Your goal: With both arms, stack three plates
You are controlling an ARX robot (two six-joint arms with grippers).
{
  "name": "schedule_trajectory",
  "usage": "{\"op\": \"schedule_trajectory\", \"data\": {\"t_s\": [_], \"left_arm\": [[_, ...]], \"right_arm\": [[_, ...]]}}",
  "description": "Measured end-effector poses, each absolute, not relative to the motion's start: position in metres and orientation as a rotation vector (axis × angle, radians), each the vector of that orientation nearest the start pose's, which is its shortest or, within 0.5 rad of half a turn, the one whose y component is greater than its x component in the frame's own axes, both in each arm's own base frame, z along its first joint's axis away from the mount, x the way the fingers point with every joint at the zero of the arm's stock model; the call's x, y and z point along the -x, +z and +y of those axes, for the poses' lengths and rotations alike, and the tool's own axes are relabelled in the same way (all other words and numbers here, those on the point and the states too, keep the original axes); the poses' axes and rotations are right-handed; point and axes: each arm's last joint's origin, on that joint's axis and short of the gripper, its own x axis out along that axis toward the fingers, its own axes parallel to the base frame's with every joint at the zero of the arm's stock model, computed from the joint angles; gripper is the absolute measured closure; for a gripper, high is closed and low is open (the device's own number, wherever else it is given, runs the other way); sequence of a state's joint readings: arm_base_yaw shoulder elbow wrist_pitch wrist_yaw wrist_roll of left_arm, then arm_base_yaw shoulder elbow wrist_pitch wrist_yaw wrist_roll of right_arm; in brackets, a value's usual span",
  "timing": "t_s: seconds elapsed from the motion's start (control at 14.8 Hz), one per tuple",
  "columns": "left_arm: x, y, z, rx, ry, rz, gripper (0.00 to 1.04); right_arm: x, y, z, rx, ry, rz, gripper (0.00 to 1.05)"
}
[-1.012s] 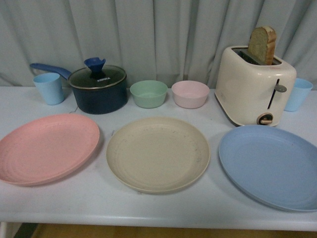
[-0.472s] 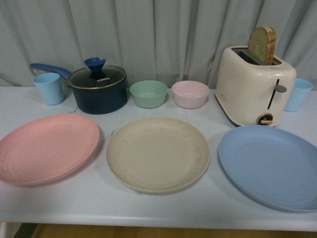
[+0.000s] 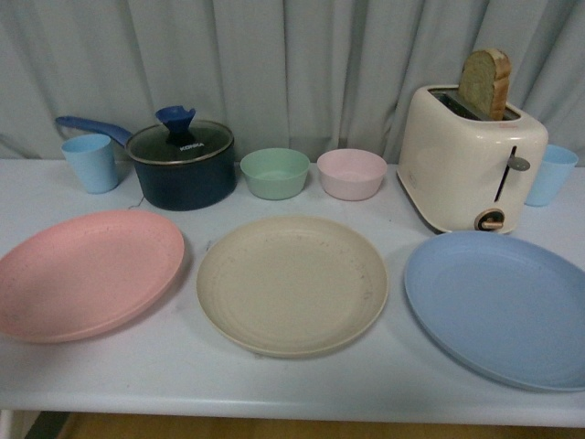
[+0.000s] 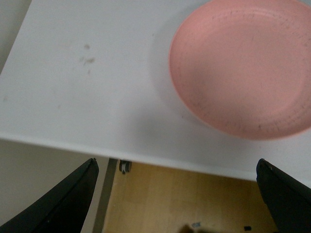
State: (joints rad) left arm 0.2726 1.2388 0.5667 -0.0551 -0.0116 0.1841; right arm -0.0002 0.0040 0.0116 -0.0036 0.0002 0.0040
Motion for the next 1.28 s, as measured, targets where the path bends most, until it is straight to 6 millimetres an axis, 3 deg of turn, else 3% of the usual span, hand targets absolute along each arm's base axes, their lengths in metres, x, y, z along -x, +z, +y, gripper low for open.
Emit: {"op": "schedule_trajectory", "data": {"t_s": [0.34, 0.47, 0.67, 0.88, 1.28], "left_arm": [[-0.26, 0.182, 0.072, -0.091, 0.148, 0.772, 0.07], [-0.291, 0.172, 0.078, -0.062, 0.09, 0.822, 0.07], [-0.392, 0.132, 0.101, -0.009, -0.03, 0.919, 0.07], [-0.411, 0.111, 0.116, 0.024, -0.032, 0.957, 0.07], [-0.423, 0.102, 0.13, 0.062, -0.003, 0.968, 0.07]], "right_arm": [[-0.097, 0.167, 0.0, -0.004, 0.0, -0.004, 0.06], [-0.097, 0.167, 0.0, -0.004, 0.0, -0.004, 0.06], [-0.097, 0.167, 0.0, -0.004, 0.0, -0.004, 0.06], [-0.097, 0.167, 0.0, -0.004, 0.0, -0.004, 0.06], [-0.097, 0.167, 0.0, -0.004, 0.0, -0.004, 0.06]]}}
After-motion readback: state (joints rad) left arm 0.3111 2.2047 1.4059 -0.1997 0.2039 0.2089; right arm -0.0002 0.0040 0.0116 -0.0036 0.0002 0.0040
